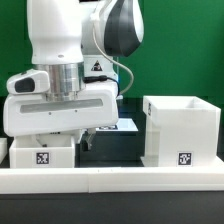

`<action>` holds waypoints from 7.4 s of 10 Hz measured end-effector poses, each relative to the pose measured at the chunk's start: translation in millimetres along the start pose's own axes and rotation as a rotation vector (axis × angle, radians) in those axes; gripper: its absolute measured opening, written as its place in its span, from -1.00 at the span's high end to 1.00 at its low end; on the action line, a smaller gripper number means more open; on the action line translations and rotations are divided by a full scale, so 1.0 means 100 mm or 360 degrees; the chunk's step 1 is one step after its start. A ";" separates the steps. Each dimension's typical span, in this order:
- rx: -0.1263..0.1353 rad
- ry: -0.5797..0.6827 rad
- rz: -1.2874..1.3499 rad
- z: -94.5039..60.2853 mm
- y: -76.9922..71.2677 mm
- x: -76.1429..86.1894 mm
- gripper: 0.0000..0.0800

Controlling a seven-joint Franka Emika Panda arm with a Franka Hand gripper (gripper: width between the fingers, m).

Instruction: Assemble drawer

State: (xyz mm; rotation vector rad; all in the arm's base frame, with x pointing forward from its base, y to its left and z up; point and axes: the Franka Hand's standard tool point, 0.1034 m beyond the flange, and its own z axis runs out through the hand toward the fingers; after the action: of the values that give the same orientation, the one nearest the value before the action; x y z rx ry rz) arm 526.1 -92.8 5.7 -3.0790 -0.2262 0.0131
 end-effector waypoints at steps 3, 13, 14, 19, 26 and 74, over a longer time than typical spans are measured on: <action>0.0000 0.0002 -0.0004 0.00 -0.02 0.03 -0.11; -0.0007 -0.0003 -0.0093 -0.01 -0.03 0.02 0.90; -0.0004 -0.0006 -0.0174 -0.05 -0.04 0.01 0.89; 0.0016 -0.0040 -0.0378 -0.11 -0.12 -0.07 0.89; 0.0062 -0.0091 -0.1136 -0.09 -0.14 -0.17 0.89; -0.0157 -0.0086 -0.2240 0.02 -0.85 0.29 0.89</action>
Offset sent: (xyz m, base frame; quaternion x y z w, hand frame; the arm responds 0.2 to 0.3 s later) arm 0.0000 0.0009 -0.0022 -0.0016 0.0024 0.0023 1.0000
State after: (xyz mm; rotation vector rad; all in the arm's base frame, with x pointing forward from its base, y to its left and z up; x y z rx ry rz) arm 542.2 -4.9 8.2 -2.2724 -2.2373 0.0229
